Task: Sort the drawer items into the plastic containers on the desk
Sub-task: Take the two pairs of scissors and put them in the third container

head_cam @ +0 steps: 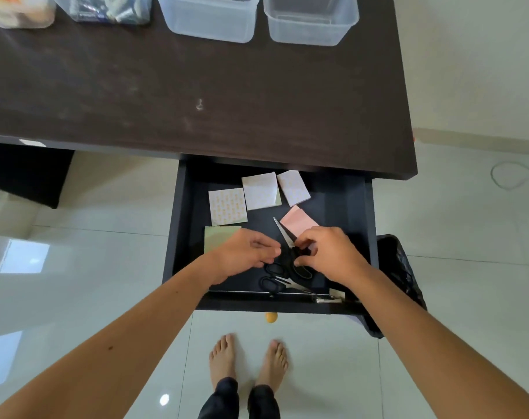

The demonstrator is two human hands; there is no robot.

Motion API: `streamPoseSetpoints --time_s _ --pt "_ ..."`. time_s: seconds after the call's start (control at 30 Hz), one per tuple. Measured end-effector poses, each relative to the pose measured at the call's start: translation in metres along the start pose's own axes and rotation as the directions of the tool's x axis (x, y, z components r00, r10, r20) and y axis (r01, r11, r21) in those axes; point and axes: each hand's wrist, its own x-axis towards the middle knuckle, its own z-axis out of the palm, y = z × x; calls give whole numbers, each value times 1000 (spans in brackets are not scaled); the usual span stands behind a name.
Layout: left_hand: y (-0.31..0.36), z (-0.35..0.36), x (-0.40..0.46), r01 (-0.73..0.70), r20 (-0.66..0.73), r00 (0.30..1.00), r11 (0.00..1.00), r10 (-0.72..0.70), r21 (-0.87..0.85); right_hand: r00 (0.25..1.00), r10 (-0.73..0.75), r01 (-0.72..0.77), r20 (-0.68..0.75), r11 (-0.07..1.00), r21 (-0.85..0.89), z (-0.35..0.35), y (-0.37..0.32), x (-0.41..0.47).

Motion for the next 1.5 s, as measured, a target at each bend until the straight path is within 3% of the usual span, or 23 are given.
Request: streamPoseSetpoints --time_s 0.13,0.23,0.63,0.83,1.2,1.5 --pt "0 1 6 5 -3 1000 1000 -5 24 997 -72 79 42 973 -219 1 0 -1" --pt "-2 0 8 13 -4 1000 999 -13 33 996 -84 90 31 965 -248 5 3 -1" --pt "-10 -2 8 14 6 1000 1000 -14 9 999 -12 9 44 997 78 6 16 -4" --pt "-12 -1 13 5 -18 1000 996 -4 85 998 -26 15 49 977 215 2 21 -8" --pt "-15 7 9 -69 19 998 966 66 250 1000 6 -3 -10 963 270 -2 22 -10" --pt "-24 10 9 -48 6 999 974 48 223 995 102 -97 22 818 568 -11 21 -20"
